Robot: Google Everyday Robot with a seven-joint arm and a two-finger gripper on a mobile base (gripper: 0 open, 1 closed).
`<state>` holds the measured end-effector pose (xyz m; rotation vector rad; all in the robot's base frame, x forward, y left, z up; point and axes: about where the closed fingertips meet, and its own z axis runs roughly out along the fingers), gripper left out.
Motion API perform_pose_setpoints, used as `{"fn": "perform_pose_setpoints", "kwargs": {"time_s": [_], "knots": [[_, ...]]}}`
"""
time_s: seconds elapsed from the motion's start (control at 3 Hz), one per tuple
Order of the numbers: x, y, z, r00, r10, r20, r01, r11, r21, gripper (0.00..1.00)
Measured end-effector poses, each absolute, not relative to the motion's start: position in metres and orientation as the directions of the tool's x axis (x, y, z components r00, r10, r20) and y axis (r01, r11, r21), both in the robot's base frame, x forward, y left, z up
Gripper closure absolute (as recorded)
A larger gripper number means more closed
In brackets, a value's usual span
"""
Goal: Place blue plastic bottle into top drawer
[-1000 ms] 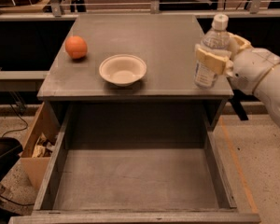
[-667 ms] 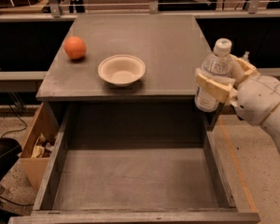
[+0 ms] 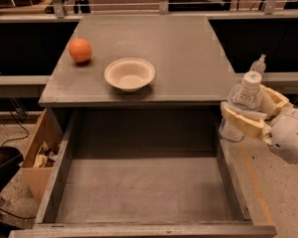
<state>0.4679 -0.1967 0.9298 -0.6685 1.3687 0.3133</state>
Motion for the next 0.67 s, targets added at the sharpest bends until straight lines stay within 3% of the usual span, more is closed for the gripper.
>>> {"fn": "perform_pose_setpoints", "kwargs": {"time_s": [0.67], "knots": [[0.530, -0.171, 0.860, 0.170, -0.029, -0.985, -0.787, 0.598, -0.153, 1.00]]}}
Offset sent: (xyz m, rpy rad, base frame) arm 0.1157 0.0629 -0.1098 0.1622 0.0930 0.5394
